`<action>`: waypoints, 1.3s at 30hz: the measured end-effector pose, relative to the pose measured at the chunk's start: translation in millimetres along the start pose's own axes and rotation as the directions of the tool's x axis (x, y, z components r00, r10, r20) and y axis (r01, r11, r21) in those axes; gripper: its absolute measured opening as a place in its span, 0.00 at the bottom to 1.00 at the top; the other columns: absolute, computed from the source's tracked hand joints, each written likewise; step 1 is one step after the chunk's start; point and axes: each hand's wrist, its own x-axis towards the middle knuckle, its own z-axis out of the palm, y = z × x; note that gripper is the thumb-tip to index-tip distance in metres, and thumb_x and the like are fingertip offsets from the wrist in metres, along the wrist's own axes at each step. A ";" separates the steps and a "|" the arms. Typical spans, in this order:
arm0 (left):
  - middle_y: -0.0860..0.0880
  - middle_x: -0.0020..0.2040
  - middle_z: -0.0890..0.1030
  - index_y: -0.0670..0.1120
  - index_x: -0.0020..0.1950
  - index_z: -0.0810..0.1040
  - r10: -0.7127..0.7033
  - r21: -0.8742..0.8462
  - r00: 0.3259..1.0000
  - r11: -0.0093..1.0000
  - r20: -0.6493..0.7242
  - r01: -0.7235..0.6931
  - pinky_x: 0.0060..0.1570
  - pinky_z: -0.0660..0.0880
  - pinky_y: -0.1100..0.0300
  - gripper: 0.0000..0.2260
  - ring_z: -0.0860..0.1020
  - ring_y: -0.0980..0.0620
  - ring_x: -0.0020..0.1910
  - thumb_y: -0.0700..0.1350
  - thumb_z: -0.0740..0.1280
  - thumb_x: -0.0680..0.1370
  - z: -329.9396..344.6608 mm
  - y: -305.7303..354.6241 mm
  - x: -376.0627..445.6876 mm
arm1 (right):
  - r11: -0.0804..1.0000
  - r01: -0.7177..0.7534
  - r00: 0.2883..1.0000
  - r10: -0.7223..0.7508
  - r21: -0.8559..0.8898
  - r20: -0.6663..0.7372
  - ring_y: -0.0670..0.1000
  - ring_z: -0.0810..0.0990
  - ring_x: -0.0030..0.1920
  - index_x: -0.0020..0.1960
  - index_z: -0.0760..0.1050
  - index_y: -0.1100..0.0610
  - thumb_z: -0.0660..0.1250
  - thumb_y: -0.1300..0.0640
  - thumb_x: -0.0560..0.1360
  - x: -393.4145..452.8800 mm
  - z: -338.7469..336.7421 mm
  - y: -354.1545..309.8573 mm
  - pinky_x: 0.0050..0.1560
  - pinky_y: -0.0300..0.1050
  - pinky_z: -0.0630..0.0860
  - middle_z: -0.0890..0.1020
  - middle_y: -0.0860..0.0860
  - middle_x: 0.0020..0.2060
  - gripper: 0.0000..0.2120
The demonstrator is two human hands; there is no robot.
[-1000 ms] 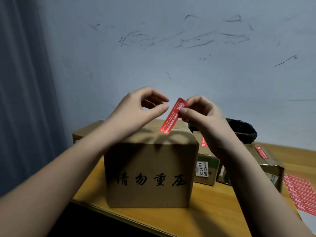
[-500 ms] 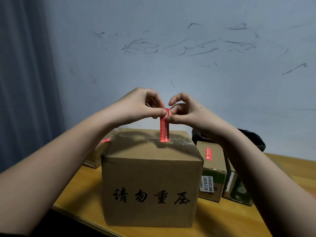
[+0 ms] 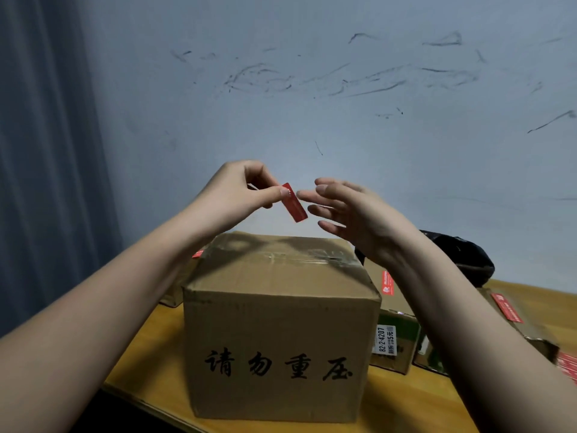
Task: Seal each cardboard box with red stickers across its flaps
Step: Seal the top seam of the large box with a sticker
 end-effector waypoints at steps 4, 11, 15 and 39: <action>0.52 0.36 0.80 0.46 0.41 0.79 -0.075 -0.114 0.996 0.991 -0.057 0.068 0.34 0.71 0.71 0.05 0.77 0.64 0.31 0.46 0.71 0.75 -1.8 -3.2 -3.4 | 0.998 0.037 0.990 -0.044 -0.058 -0.130 0.44 0.82 0.47 0.54 0.78 0.52 0.65 0.53 0.78 0.1 -1.9 11.6 0.54 0.42 0.74 0.85 0.47 0.50 0.07; 0.56 0.33 0.80 0.50 0.39 0.78 -0.316 -0.447 0.949 0.850 -0.013 0.277 0.42 0.73 0.63 0.06 0.79 0.60 0.32 0.47 0.71 0.74 -3.4 -11.7 -7.5 | 0.930 0.165 0.966 -0.220 -0.329 -0.138 0.40 0.75 0.38 0.46 0.79 0.55 0.70 0.49 0.74 -6.1 7.7 24.1 0.37 0.28 0.69 0.79 0.45 0.40 0.09; 0.56 0.32 0.80 0.50 0.40 0.77 -0.363 -0.544 0.931 0.776 0.029 0.319 0.39 0.71 0.64 0.05 0.78 0.59 0.32 0.47 0.71 0.74 -2.1 -13.7 -10.1 | 0.923 0.175 0.959 -0.239 -0.343 -0.155 0.42 0.73 0.37 0.40 0.78 0.52 0.69 0.51 0.75 -3.6 12.0 25.8 0.39 0.33 0.68 0.78 0.48 0.38 0.07; 0.57 0.41 0.82 0.51 0.53 0.81 -0.038 0.080 0.981 0.995 -0.191 0.054 0.52 0.77 0.52 0.14 0.81 0.55 0.42 0.58 0.62 0.79 1.2 -28.3 -23.4 | 0.826 0.294 0.874 -0.436 -0.482 -0.215 0.46 0.73 0.35 0.40 0.73 0.55 0.63 0.60 0.75 -8.8 10.0 7.1 0.38 0.39 0.69 0.76 0.50 0.36 0.06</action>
